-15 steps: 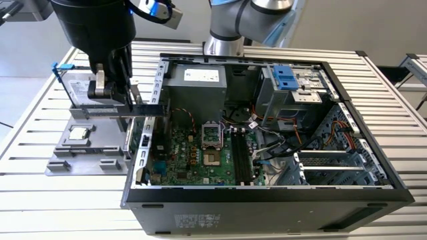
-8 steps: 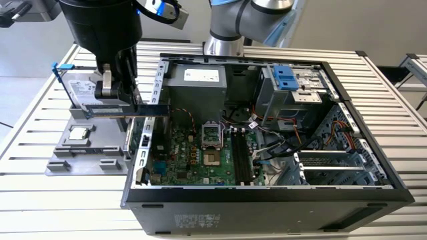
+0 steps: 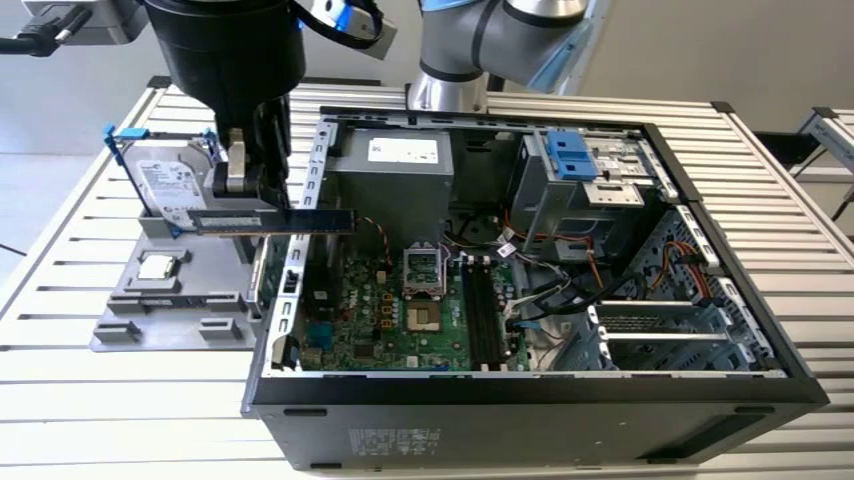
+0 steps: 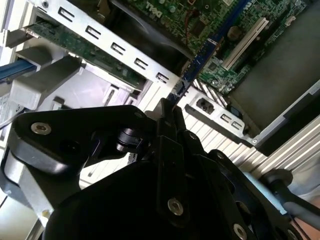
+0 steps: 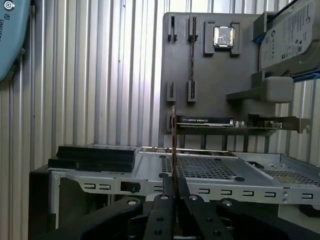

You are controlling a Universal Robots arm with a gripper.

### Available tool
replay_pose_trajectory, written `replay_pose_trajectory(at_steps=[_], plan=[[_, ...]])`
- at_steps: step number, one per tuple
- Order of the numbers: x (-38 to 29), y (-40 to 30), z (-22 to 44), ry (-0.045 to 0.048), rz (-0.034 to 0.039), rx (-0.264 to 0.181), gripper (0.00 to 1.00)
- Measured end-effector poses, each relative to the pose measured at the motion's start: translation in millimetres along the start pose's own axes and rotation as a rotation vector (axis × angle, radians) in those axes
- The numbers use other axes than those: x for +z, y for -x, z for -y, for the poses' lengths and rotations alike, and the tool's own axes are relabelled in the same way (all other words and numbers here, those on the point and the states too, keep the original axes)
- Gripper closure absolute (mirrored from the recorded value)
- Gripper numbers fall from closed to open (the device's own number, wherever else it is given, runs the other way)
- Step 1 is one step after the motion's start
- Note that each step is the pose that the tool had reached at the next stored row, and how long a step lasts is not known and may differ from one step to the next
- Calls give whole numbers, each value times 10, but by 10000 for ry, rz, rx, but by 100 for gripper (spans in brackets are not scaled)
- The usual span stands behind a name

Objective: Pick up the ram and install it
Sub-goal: 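Pick up the ram and move it above insertion slot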

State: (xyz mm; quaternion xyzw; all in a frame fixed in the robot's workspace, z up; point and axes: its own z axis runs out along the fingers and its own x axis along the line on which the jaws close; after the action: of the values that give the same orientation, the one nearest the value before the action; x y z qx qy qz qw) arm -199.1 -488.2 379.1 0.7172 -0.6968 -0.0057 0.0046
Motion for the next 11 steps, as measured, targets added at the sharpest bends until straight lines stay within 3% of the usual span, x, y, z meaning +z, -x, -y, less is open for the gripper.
replay_pose_trajectory(at_steps=[11], plan=[[-3, -6, 207, 7, -10, 118, 100]])
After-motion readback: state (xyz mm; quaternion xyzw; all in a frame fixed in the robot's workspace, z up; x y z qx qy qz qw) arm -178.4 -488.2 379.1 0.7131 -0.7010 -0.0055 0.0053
